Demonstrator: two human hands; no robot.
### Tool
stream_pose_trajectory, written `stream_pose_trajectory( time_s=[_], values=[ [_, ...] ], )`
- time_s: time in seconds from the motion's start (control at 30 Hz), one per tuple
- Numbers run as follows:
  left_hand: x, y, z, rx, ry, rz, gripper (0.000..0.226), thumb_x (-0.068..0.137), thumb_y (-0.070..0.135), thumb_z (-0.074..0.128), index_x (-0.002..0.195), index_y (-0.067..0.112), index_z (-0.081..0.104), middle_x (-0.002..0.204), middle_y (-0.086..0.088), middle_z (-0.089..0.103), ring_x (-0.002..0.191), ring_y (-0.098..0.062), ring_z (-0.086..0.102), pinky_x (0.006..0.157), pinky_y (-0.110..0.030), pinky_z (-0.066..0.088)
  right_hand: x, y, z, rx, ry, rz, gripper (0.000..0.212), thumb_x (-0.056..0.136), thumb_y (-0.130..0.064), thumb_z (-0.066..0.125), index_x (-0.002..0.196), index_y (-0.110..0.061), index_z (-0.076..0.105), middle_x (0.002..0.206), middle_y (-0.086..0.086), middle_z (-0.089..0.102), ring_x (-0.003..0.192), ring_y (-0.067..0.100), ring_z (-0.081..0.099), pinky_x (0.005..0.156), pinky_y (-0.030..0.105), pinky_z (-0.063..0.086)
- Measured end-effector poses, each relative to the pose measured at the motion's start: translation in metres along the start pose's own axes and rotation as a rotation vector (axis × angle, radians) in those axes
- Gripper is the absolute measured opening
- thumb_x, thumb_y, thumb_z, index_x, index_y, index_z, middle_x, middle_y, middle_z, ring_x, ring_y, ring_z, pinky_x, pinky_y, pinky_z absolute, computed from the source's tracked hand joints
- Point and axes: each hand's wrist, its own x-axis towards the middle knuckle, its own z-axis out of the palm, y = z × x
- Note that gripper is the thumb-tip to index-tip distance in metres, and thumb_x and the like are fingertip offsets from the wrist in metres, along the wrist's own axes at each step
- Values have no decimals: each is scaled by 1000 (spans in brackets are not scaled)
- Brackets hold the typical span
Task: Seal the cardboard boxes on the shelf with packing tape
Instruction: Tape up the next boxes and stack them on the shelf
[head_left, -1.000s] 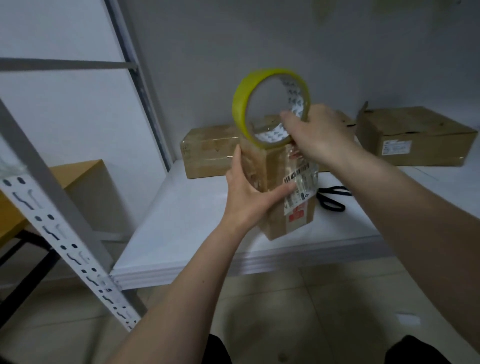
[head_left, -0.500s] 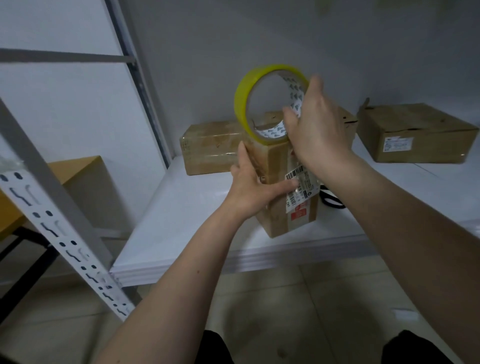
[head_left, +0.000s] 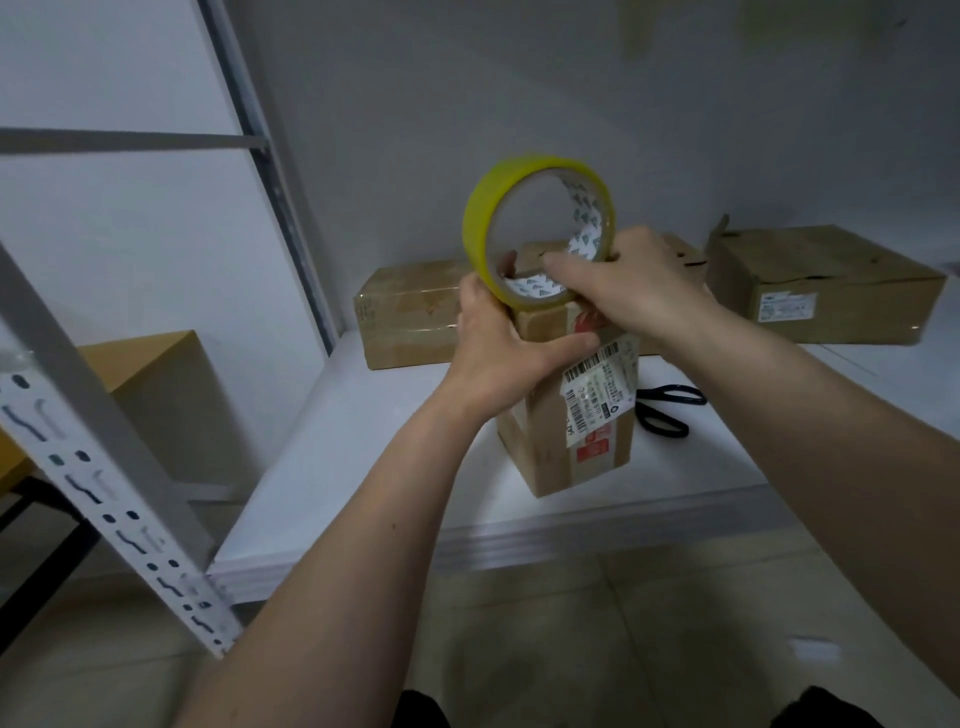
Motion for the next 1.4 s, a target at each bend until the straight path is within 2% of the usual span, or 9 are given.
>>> stream_pose_trajectory(
  time_s=[0.1,0.23,0.4,0.57,0.73,0.83,0.97,1.1,1.4],
  values=[
    [3,-3,3,-1,-41,-32,99,44,67,87,123,41,33,142,2,43,135,-19,43,110,-41,41,4,-9,-4,-67,40,-60,35,93,-37,53,79,-8,67,67,4,57,53,14,49,37,15,30],
    [6,-13,7,25,-51,-30,110,40,79,84,135,34,50,138,0,53,131,-21,49,108,-42,44,7,-14,-3,-153,47,-117,45,97,-36,48,59,-12,46,55,3,45,52,21,44,46,27,30],
    [-4,6,3,46,-40,31,94,45,65,78,125,53,29,145,3,30,139,-18,33,117,-39,33,11,-8,-8,-97,91,-92,48,97,-36,50,56,-11,44,53,4,44,50,21,42,47,29,29],
    [-6,12,0,106,-66,38,92,57,52,79,131,29,30,136,6,27,136,-18,32,114,-41,35,15,-4,-12,-37,127,-56,49,96,-34,51,54,-12,40,52,5,39,47,20,37,39,21,24],
    [-6,9,-4,132,-87,64,107,65,41,87,151,20,28,142,4,25,139,-16,29,117,-40,31,23,2,-14,156,190,41,43,93,-34,57,91,9,65,95,21,70,90,39,65,71,36,47],
    [-7,11,-6,147,-85,59,112,63,44,87,153,19,24,144,3,23,139,-15,28,117,-39,31,28,5,-13,240,173,93,41,80,-42,63,88,-2,66,98,18,71,91,36,67,87,47,54],
    [-9,11,-7,140,-90,47,105,71,34,88,153,20,23,144,2,23,137,-15,30,117,-40,33,23,11,-13,322,143,87,46,70,-40,67,99,-5,67,100,16,71,93,32,68,86,48,56],
    [-10,11,-6,109,-61,46,98,65,37,89,145,20,34,139,3,27,135,-14,33,116,-37,33,13,8,-11,154,93,9,23,69,-30,82,83,-15,73,80,-1,72,75,13,68,65,27,53],
    [-11,10,-5,86,-66,58,84,58,49,79,124,38,29,135,8,27,136,-14,34,115,-39,35,10,5,-7,-48,192,-106,29,92,-34,59,85,-8,70,84,6,71,79,23,66,69,36,52]
  ],
)
